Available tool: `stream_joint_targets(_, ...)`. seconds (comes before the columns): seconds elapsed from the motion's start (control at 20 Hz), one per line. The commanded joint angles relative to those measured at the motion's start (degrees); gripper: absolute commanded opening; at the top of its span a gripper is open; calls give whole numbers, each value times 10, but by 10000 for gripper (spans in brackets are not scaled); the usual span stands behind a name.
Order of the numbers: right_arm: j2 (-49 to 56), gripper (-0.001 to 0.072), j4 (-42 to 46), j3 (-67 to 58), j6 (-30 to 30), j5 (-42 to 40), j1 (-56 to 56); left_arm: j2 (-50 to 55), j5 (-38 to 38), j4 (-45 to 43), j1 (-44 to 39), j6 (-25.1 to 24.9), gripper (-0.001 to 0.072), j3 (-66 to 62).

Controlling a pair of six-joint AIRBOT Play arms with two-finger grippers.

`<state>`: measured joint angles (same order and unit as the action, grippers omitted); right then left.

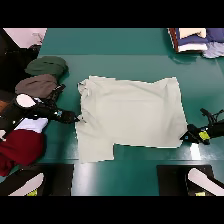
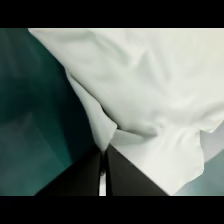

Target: Fold the shirts.

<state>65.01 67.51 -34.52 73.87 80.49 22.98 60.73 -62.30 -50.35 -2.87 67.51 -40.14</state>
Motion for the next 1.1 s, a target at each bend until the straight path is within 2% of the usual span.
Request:
stream_joint_targets(0.0,-52,17,-2,-13,0,-7,-27,-37,30,-11,0,35,22,-8)
stream_joint_targets(0.15,-129,17,-47,-113,14,-6,-26,-113,30,-78,0,78,22,-104)
stream_joint_targets(0.3,-190,17,-130,-265,22,-51,-26,-162,34,-104,0,87,23,-278)
stream_joint_targets(0.4,-219,17,-145,-369,22,-93,-26,-167,31,-106,0,87,23,-408)
stream_joint_targets(0.6,-244,17,-118,-572,22,-101,-25,-167,31,-106,0,87,23,-634)
stream_joint_targets(0.8,-243,17,-89,-723,35,-68,-25,-167,29,-106,0,94,23,-805)
stream_joint_targets(0.95,-226,17,-43,-805,49,-24,-25,-167,22,-105,0,106,23,-881)
stream_joint_targets(1.05,-198,17,-28,-858,55,26,-25,-166,-3,-109,0,106,23,-881)
